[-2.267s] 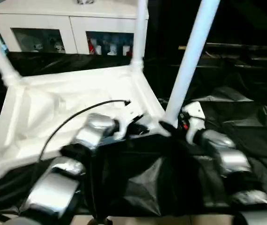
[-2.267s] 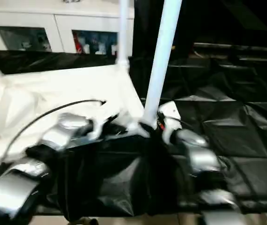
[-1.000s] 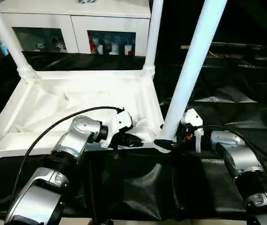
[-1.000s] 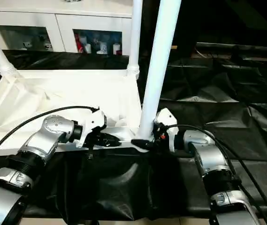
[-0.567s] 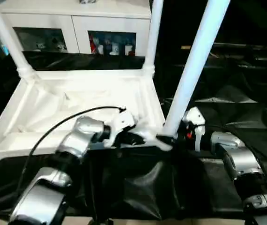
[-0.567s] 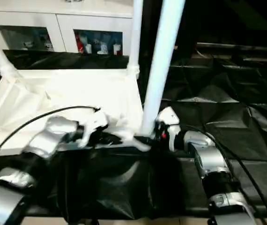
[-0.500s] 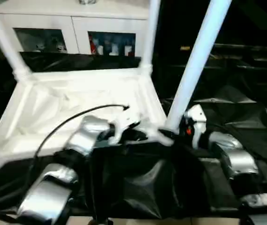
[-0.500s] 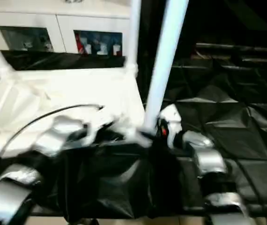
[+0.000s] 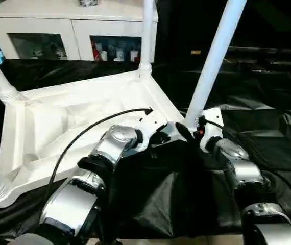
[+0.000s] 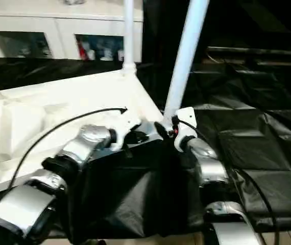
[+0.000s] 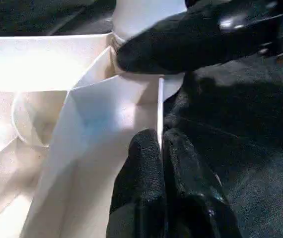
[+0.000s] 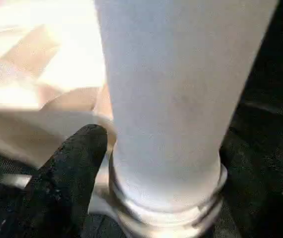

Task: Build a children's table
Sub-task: Rotate leg to tighten

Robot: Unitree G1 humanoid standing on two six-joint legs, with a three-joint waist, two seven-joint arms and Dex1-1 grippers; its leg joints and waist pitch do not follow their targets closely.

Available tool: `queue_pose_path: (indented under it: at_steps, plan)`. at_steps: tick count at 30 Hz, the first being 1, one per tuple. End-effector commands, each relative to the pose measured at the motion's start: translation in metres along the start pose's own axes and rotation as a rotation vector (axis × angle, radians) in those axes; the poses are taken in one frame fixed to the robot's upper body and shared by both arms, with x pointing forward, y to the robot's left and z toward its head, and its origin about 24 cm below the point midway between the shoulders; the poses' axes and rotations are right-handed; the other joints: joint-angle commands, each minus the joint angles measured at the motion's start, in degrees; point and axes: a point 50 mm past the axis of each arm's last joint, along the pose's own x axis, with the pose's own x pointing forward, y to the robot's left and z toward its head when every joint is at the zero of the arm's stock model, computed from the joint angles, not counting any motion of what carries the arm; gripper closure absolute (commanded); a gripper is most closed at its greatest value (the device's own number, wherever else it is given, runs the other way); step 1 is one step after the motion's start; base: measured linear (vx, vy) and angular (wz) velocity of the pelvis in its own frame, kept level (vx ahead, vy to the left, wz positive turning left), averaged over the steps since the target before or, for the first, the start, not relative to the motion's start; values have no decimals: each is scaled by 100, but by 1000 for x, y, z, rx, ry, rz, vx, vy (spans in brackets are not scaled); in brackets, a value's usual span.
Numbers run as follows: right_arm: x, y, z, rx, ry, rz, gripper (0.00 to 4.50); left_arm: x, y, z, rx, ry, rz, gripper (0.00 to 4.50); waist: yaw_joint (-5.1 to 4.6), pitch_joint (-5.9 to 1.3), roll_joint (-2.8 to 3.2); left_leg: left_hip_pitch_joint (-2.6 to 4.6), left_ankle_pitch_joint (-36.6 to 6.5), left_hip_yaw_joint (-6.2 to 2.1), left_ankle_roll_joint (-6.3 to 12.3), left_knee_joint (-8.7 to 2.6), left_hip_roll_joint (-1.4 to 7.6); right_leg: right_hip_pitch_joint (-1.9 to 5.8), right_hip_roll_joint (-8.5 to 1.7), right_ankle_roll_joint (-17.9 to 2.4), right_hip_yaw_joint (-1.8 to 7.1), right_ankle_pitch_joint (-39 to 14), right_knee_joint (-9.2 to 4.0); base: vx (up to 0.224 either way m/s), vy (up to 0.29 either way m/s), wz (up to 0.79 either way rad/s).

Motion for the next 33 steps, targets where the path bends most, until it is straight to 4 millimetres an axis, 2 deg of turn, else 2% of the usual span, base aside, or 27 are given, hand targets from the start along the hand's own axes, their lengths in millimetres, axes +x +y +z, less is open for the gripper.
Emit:
queue_pose_path:
  at_steps: [1, 4, 6, 7, 8, 12, 13, 15, 16, 18, 20, 26, 29, 31, 33]
  plan:
    - [4, 32, -3, -30, 20, 289, 62, -4, -2, 11, 44, -88, -61, 450, 16, -346, -104, 116, -1454, -237, 292, -435, 395, 187, -456, -1105, 270, -1438, -509, 0, 0, 0]
    - [-10, 24, -2, -81, 51, 393, 62, -16, -4, 4, 60, -93, -163, 450, 35, -359, -107, 99, -1161, -201, 460, -396, 389, 204, -434, -1281, 261, -993, -451, 0, 0, 0]
    - [-18, 20, -1, -114, 75, 449, 62, -24, -4, 0, 75, -86, -220, 450, 51, -359, -100, 92, -1091, -196, 499, -392, 402, 212, -428, -1328, 254, -911, -427, 0, 0, 0]
    - [-22, 18, -1, -127, 91, 477, 62, -28, -4, -4, 80, -75, -250, 450, 49, -361, -83, 111, -1086, -188, 509, -395, 416, 187, -414, -1410, 249, -861, -410, 0, 0, 0]
    - [-25, 16, -1, -138, 108, 495, 62, -32, -4, -6, 85, -66, -273, 450, 55, -362, -93, 115, -1085, -188, 495, -393, 417, 194, -413, -1425, 247, -876, -412, 0, 0, 0]
    - [-35, 14, -4, -156, 160, 579, 62, -46, -3, -13, 82, -41, -343, 450, 63, -365, -67, 124, -1123, -184, 428, -396, 439, 173, -421, -1505, 259, -784, -380, 0, 0, 0]
    - [-36, 15, -4, -154, 164, 588, 62, -47, -3, -13, 81, -41, -350, 450, 61, -361, -83, 127, -1142, -178, 423, -401, 437, 167, -416, -1510, 258, -782, -384, 0, 0, 0]
    - [-37, 16, -4, -152, 166, 600, 62, -49, -3, -13, 78, -43, -354, 450, 66, -359, -77, 133, -1171, -181, 378, -404, 442, 163, -425, -1527, 261, -787, -377, 0, 0, 0]
    - [-37, 16, -4, -151, 167, 605, 77, -49, -3, -12, 78, -44, -357, 450, 71, -355, -79, 136, -1224, -183, 344, -408, 440, 165, -431, -1516, 261, -876, -387, 0, 0, 0]
    - [-37, 17, -4, -147, 167, 613, 77, -50, -3, -12, 78, -45, -361, 450, 65, -351, -82, 136, -1262, -186, 302, -413, 435, 165, -432, -1495, 264, -976, -397, 0, 0, 0]
    - [-37, 18, -4, -139, 165, 619, 104, -50, -3, -12, 77, -45, -363, 450, 69, -355, -82, 139, -1250, -187, 280, -410, 435, 164, -437, -1479, 269, -987, -396, 0, 0, 0]
    - [-38, 24, -8, -114, 174, 644, 151, -49, -3, -11, 77, -50, -348, 450, 88, -366, -88, 134, -1065, -177, 364, -386, 423, 170, -424, -1494, 262, -739, -374, 0, 0, 0]
    - [-36, 26, -16, -93, 193, 574, 169, -42, 3, -10, 68, -33, -236, 450, 95, -354, -87, 150, -1176, -183, 319, -398, 432, 154, -431, -1456, 267, -943, -401, 0, 0, 0]
    - [-35, 25, -18, -89, 196, 549, 172, -41, 5, -9, 65, -34, -214, 450, 91, -332, -99, 161, -1409, -193, 188, -420, 422, 146, -447, -1350, 275, -1381, -449, 0, 0, 0]
    - [-28, 22, -22, -93, 196, 435, 176, -35, 8, -7, 51, -33, -143, 450, 77, -325, -109, 163, -1510, -206, 119, -429, 418, 143, -461, -1278, 279, -1613, -474, 0, 0, 0]
